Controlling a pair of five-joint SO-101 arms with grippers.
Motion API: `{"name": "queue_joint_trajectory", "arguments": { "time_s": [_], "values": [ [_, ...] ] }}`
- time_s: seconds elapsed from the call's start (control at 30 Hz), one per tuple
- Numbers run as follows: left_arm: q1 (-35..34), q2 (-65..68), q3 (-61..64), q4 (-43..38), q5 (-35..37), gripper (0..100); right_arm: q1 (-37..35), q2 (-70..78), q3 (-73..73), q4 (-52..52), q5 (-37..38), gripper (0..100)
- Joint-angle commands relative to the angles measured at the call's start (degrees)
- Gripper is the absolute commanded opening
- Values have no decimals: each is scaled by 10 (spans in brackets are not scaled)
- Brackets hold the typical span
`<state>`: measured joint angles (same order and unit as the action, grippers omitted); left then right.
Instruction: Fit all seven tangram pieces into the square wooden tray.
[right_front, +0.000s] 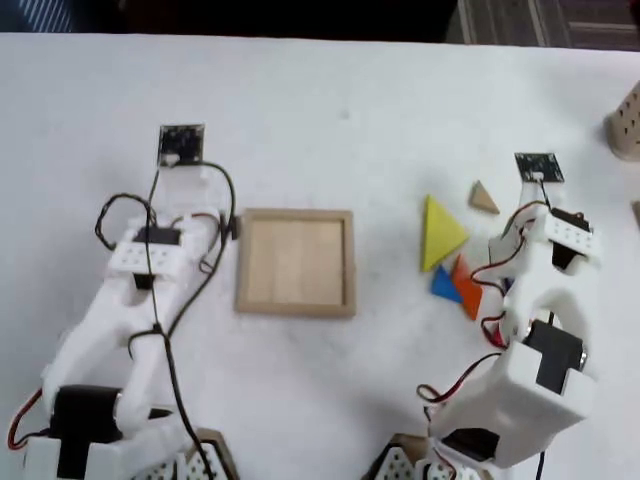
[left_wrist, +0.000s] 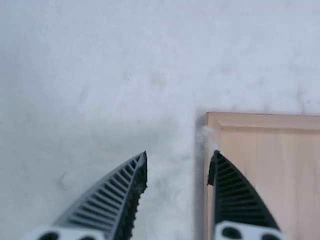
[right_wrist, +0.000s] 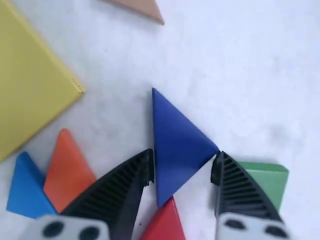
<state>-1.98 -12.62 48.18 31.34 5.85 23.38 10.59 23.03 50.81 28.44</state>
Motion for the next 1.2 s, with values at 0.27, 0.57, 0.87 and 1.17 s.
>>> {"name": "queue_joint_trajectory", "arguments": {
  "time_s": [0.27,0.57,0.87,1.17],
  "values": [
    [-3,-28,-5,-9,-7,211,-5,-4,-25,-16,49,252],
    [-4,-28,-5,-9,-7,211,-14,89,-68,-36,47,228],
    [-3,-28,-5,-9,-7,211,-15,117,-95,12,48,191],
    [-3,-28,-6,-9,-7,211,-14,72,-95,44,48,92]
  ]
}}
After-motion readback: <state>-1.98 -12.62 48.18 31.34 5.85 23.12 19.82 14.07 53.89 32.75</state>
